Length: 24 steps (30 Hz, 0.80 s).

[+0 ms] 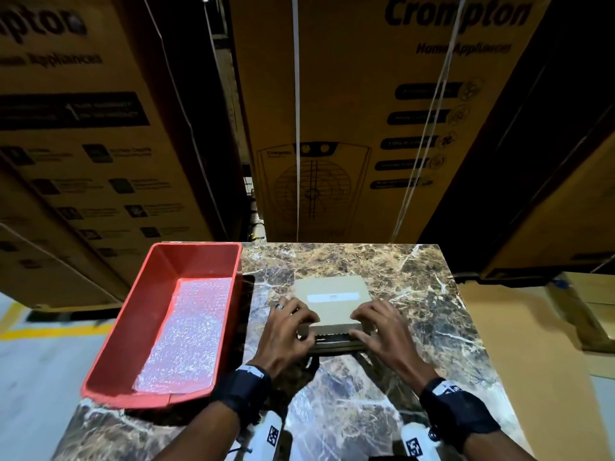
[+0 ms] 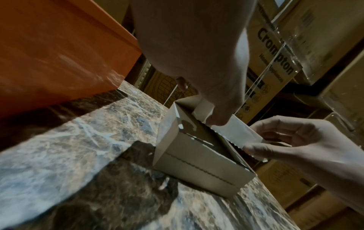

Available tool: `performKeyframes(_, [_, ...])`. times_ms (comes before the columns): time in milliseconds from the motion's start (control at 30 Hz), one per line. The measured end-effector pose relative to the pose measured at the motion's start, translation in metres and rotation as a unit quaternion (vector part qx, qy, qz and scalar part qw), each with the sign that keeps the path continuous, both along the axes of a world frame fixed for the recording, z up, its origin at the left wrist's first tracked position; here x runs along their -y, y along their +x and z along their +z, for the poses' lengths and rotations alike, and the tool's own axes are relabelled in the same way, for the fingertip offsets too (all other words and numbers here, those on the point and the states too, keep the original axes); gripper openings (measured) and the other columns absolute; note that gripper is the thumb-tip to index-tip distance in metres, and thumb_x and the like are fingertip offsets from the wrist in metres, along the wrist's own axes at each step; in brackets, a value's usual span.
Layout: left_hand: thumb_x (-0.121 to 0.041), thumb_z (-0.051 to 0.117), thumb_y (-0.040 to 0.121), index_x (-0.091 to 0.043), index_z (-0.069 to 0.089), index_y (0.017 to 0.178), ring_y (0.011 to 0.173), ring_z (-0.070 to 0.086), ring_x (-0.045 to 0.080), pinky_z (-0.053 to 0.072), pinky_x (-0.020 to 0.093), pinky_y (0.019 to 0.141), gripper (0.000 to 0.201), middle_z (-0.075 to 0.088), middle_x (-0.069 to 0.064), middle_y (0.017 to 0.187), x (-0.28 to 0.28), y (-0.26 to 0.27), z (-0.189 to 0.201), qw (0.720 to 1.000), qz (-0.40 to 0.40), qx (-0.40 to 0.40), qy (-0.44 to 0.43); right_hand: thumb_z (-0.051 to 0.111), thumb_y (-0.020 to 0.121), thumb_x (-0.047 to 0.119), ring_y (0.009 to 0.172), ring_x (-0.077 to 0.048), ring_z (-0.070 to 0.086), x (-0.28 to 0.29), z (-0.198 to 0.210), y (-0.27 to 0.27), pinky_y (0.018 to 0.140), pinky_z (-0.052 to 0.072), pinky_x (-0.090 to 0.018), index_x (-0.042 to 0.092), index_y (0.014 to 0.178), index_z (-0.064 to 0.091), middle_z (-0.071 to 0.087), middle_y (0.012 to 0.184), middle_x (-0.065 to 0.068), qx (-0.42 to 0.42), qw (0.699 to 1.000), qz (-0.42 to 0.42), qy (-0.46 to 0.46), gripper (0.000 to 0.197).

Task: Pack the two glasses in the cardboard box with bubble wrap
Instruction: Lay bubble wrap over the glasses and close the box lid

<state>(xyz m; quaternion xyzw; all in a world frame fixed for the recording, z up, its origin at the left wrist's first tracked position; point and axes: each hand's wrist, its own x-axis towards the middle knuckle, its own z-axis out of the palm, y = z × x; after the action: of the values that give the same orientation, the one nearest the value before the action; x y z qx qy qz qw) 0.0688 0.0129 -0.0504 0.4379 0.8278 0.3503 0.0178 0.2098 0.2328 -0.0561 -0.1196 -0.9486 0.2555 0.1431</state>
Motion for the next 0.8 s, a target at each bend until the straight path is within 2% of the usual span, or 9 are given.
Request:
performKeyframes(133, [-0.032, 0.064, 0.074, -0.031, 0.069, 0.095, 0.088, 0.051, 0.014, 0.045, 0.037, 0.077, 0.022, 0.054, -0.014, 0.095, 0.003, 0.003, -0.010, 1.000, -0.005, 0.006, -0.028, 0.081, 0.079, 0.039, 0.098, -0.007, 0.051, 0.003, -0.008, 0.003, 0.084, 0.048, -0.028, 0.031, 0.107, 0.069, 0.056, 0.107, 0.019, 0.021, 1.000, 0.001, 0.002, 0.031])
performKeyframes(233, [-0.031, 0.065, 0.074, -0.030, 0.068, 0.096, 0.089, 0.053, 0.018, 0.043, 0.036, 0.074, 0.022, 0.054, -0.013, 0.096, 0.003, 0.006, -0.015, 0.999, -0.014, 0.005, -0.046, 0.083, 0.080, 0.033, 0.098, -0.007, 0.051, 0.004, -0.015, 0.005, 0.085, 0.049, -0.028, 0.030, 0.105, 0.068, 0.056, 0.106, 0.019, 0.033, 0.999, -0.001, -0.004, 0.029])
performKeyframes(400, [-0.029, 0.067, 0.078, -0.030, 0.067, 0.100, 0.093, 0.051, 0.015, 0.044, 0.034, 0.078, 0.022, 0.053, -0.014, 0.100, 0.004, 0.008, -0.020, 0.999, -0.011, 0.002, -0.049, 0.079, 0.085, 0.031, 0.100, -0.007, 0.051, 0.006, -0.020, 0.006, 0.086, 0.052, -0.031, 0.031, 0.107, 0.067, 0.053, 0.108, 0.021, 0.026, 1.000, 0.004, -0.015, 0.026])
performKeyframes(500, [-0.029, 0.068, 0.079, -0.028, 0.072, 0.101, 0.095, 0.052, 0.015, 0.048, 0.037, 0.079, 0.022, 0.057, -0.013, 0.101, 0.006, 0.008, -0.024, 0.998, -0.022, -0.019, -0.054, 0.076, 0.089, 0.031, 0.099, -0.007, 0.051, 0.006, -0.025, 0.009, 0.086, 0.052, -0.034, 0.028, 0.107, 0.070, 0.058, 0.107, 0.017, 0.023, 1.000, 0.008, -0.012, 0.020])
performKeyframes(600, [-0.022, 0.071, 0.081, -0.025, 0.075, 0.102, 0.096, 0.054, 0.016, 0.049, 0.036, 0.080, 0.022, 0.059, -0.011, 0.103, 0.009, 0.009, -0.029, 0.999, -0.031, -0.025, -0.035, 0.072, 0.093, 0.033, 0.100, -0.006, 0.052, 0.006, -0.032, 0.012, 0.086, 0.052, -0.035, 0.028, 0.108, 0.071, 0.060, 0.108, 0.016, 0.005, 1.000, 0.013, -0.005, 0.016])
performKeyframes(700, [-0.017, 0.067, 0.085, -0.020, 0.077, 0.107, 0.102, 0.056, 0.019, 0.050, 0.033, 0.084, 0.024, 0.062, -0.007, 0.106, 0.012, 0.015, -0.036, 0.999, -0.029, -0.038, -0.019, 0.068, 0.094, 0.032, 0.102, -0.006, 0.051, 0.010, -0.035, 0.012, 0.089, 0.051, -0.035, 0.031, 0.112, 0.070, 0.059, 0.111, 0.016, 0.008, 1.000, 0.012, 0.008, 0.018])
performKeyframes(800, [-0.027, 0.057, 0.091, -0.018, 0.077, 0.112, 0.105, 0.058, 0.020, 0.049, 0.032, 0.085, 0.031, 0.065, -0.003, 0.110, 0.014, 0.022, -0.040, 0.999, -0.014, -0.033, -0.013, 0.075, 0.089, 0.022, 0.104, -0.012, 0.056, 0.013, -0.032, 0.010, 0.088, 0.051, -0.035, 0.031, 0.119, 0.071, 0.063, 0.117, 0.009, -0.002, 0.998, 0.034, 0.043, 0.032])
